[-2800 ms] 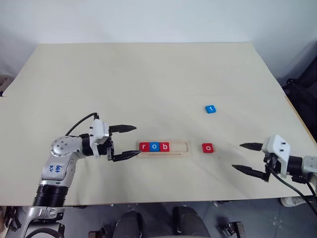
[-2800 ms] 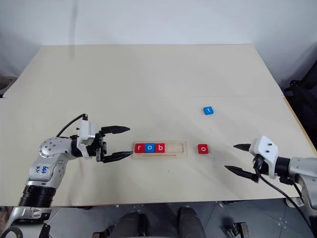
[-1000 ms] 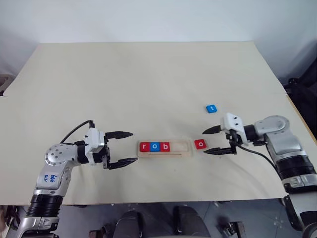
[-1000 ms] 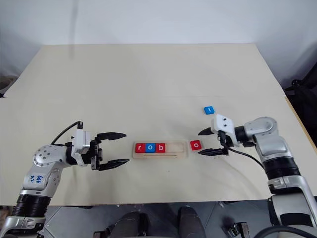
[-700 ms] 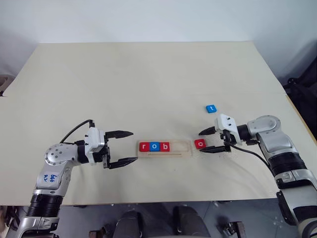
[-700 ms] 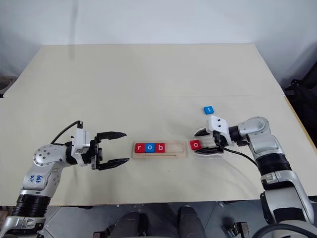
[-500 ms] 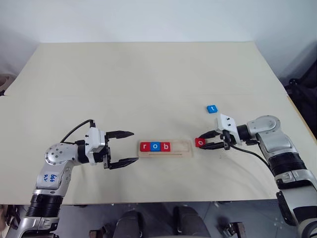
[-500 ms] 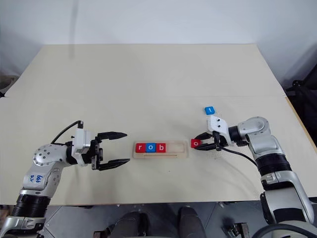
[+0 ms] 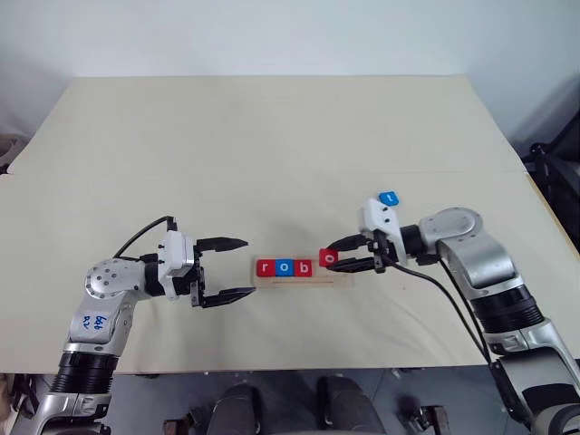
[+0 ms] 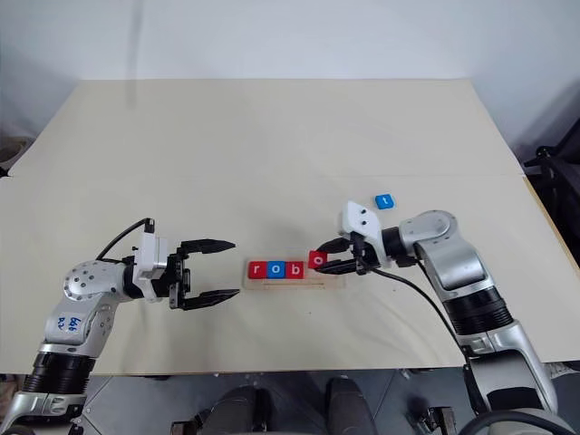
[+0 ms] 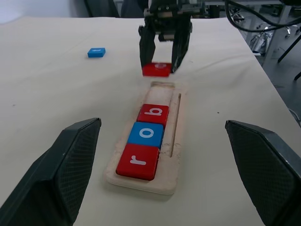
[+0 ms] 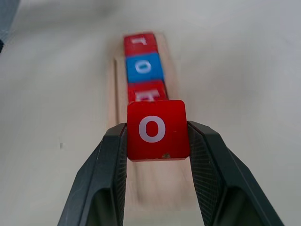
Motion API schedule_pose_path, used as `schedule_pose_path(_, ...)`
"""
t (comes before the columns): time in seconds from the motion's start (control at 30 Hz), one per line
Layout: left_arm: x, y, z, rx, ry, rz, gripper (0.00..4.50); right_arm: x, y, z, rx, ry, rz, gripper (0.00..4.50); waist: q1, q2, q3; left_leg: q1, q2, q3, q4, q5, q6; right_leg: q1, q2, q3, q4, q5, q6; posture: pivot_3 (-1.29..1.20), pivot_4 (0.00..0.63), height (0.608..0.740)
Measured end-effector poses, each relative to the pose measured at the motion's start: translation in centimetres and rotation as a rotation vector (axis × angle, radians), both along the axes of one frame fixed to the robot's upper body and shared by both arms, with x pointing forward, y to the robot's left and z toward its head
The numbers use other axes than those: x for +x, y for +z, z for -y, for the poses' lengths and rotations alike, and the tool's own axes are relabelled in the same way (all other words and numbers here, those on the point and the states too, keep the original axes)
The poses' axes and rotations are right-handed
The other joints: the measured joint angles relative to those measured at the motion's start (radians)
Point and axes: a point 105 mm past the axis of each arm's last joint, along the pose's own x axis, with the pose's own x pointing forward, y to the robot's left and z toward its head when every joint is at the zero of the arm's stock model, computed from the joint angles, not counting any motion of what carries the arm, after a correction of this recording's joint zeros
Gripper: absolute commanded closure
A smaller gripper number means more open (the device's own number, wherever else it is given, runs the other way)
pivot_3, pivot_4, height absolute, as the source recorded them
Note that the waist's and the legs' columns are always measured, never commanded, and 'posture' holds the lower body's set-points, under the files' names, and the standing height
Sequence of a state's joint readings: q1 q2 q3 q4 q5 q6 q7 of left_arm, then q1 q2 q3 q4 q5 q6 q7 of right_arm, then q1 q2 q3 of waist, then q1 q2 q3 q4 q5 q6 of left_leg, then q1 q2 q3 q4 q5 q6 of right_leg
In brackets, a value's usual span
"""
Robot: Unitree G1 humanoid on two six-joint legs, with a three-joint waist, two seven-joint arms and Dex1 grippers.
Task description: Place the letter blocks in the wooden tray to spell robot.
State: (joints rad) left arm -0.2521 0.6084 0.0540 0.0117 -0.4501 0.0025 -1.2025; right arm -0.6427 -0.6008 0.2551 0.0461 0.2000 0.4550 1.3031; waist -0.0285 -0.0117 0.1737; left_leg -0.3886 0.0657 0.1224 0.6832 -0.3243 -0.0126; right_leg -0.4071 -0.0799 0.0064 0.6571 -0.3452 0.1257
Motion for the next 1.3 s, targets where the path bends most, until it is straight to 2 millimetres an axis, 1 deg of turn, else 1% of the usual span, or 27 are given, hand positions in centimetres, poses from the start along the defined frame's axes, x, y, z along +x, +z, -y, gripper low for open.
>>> schedule_pose_path(0.07, 0.0, 0.0, 0.1, 0.0, -0.002, -0.001, 0.0, -0.1, -0.4, -0.5, -0.01, 0.005, -0.003, 3.05, 0.0, 0.0, 0.0, 0.0, 0.0, 0.0, 0.0, 0.0, 0.0, 0.0, 0.0, 0.0, 0.0, 0.0, 0.0, 0.0, 0.15, 0.74)
schedule_pose_path(0.2, 0.0, -0.1, 0.1, -0.001, -0.002, -0.002, 0.0, 0.0, -0.9, -0.7, -0.038, 0.001, 0.008, 3.05, 0.0, 0.0, 0.0, -0.001, 0.0, 0.0, 0.0, 0.0, 0.0, -0.001, 0.0, 0.0, 0.0, 0.0, 0.0, 0.0, 0.15, 0.74)
schedule_pose_path(0.5, 0.0, -0.1, 0.1, -0.003, 0.006, -0.004, 0.0, 0.3, -1.6, 0.1, -0.066, -0.013, 0.01, 3.05, -0.001, 0.0, 0.0, -0.001, 0.0, 0.0, 0.0, 0.0, 0.0, -0.001, 0.0, 0.0, 0.0, 0.0, 0.0, 0.0, 0.15, 0.74)
schedule_pose_path(0.63, 0.0, -0.1, 0.1, -0.004, 0.009, -0.004, 0.0, 0.3, -1.6, 0.1, -0.065, -0.01, 0.017, 3.05, -0.001, 0.0, 0.0, -0.001, 0.0, 0.001, 0.0, 0.0, 0.0, -0.001, 0.0, 0.0, 0.0, 0.0, 0.0, 0.0, 0.15, 0.74)
schedule_pose_path(0.7, 0.0, -0.1, 0.1, -0.004, 0.01, -0.004, 0.0, 0.3, -1.6, 0.1, -0.062, -0.009, 0.02, 2.31, -0.001, 0.0, 0.0, -0.001, 0.0, 0.0, 0.0, 0.0, 0.0, -0.001, 0.0, 0.0, 0.0, 0.0, 0.0, 0.0, 0.15, 0.74)
schedule_pose_path(0.9, 0.1, -0.1, 0.1, -0.005, 0.015, -0.003, 0.0, 0.5, -1.7, -0.2, -0.05, -0.016, 0.017, 0.42, -0.001, 0.0, 0.0, -0.001, 0.0, 0.001, 0.0, 0.0, 0.0, -0.001, 0.0, 0.0, 0.0, 0.0, 0.0, 0.0, 0.15, 0.74)
schedule_pose_path(0.93, 0.1, -0.1, 0.1, -0.006, 0.016, -0.003, 0.0, 0.5, -1.7, -0.2, -0.049, -0.017, 0.018, 0.02, -0.001, 0.0, 0.0, -0.001, 0.0, 0.001, 0.0, 0.0, 0.0, -0.001, 0.0, 0.0, 0.0, 0.0, 0.0, 0.0, 0.15, 0.74)
schedule_pose_path(1.07, 0.1, -0.1, 0.1, -0.006, 0.016, -0.002, 0.0, 0.4, -1.2, 0.1, -0.039, -0.011, 0.019, 0.02, -0.001, 0.0, 0.0, -0.001, 0.0, 0.001, 0.0, 0.0, 0.0, -0.001, 0.0, 0.0, 0.0, 0.0, 0.0, 0.0, 0.15, 0.74)
schedule_pose_path(1.17, 0.1, -0.1, 0.1, -0.006, 0.016, -0.003, 0.0, 0.4, -0.1, 1.2, -0.023, -0.029, 0.042, 0.02, 0.0, 0.0, 0.0, -0.001, 0.0, 0.0, 0.0, 0.0, 0.0, -0.001, 0.0, 0.0, 0.0, 0.0, 0.0, 0.0, 0.15, 0.74)
schedule_pose_path(1.23, 0.1, -0.1, 0.1, -0.006, 0.016, -0.002, 0.0, 0.1, 0.3, 2.0, -0.014, -0.047, 0.047, 0.02, 0.002, 0.0, 0.0, -0.001, 0.0, 0.0, 0.0, 0.0, 0.0, -0.001, 0.0, 0.0, 0.0, 0.0, 0.0, 0.0, 0.15, 0.74)
schedule_pose_path(1.3, 0.1, -0.1, 0.1, -0.006, 0.016, -0.002, 0.0, -0.3, 0.0, 2.7, -0.009, -0.066, 0.028, 0.4, 0.001, 0.0, 0.0, -0.001, 0.0, 0.0, 0.0, 0.0, 0.0, -0.001, 0.0, 0.0, 0.0, 0.0, 0.0, 0.0, 0.15, 0.74)
